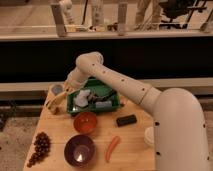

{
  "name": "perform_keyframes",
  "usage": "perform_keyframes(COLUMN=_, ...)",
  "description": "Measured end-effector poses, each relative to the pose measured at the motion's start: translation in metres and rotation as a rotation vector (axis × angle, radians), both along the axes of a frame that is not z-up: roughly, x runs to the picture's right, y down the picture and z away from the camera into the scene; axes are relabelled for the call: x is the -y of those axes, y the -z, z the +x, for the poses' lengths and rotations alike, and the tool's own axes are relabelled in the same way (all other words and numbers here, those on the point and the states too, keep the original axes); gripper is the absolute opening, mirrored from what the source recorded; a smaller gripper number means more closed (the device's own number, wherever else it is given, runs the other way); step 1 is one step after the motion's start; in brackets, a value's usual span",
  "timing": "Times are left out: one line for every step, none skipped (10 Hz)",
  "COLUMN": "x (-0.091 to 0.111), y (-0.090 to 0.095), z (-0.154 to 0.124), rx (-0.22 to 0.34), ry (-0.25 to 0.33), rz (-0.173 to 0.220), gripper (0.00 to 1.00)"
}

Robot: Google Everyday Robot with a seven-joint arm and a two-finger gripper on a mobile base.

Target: Place banana in metal cup

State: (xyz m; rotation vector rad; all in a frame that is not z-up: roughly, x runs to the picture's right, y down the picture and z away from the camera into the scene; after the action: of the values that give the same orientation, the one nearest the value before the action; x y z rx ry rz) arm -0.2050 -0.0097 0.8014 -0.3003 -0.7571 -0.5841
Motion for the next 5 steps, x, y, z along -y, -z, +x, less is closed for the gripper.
perform_keyframes(x=0.000, y=-0.006, z=-0.003, rx=-0.005, ry=0.005, rz=0.000, gripper=0.00)
perform_keyframes(x=-0.001, y=-0.011, z=-0.006, rx=-0.011, ry=0.009, rz=-0.001, gripper=0.00)
perform_keyframes(x=-0.003, y=-0.017, z=-0.010, rx=-0.015, ry=0.014, rz=-0.002, gripper=0.00)
perform_keyframes(x=-0.004, y=-0.022, z=-0.013, rx=-0.021, ry=0.022, rz=-0.001, gripper=0.00)
perform_keyframes(x=-0.005, y=-0.028, z=-0.018, rx=-0.026, ry=0.030, rz=-0.002, gripper=0.00)
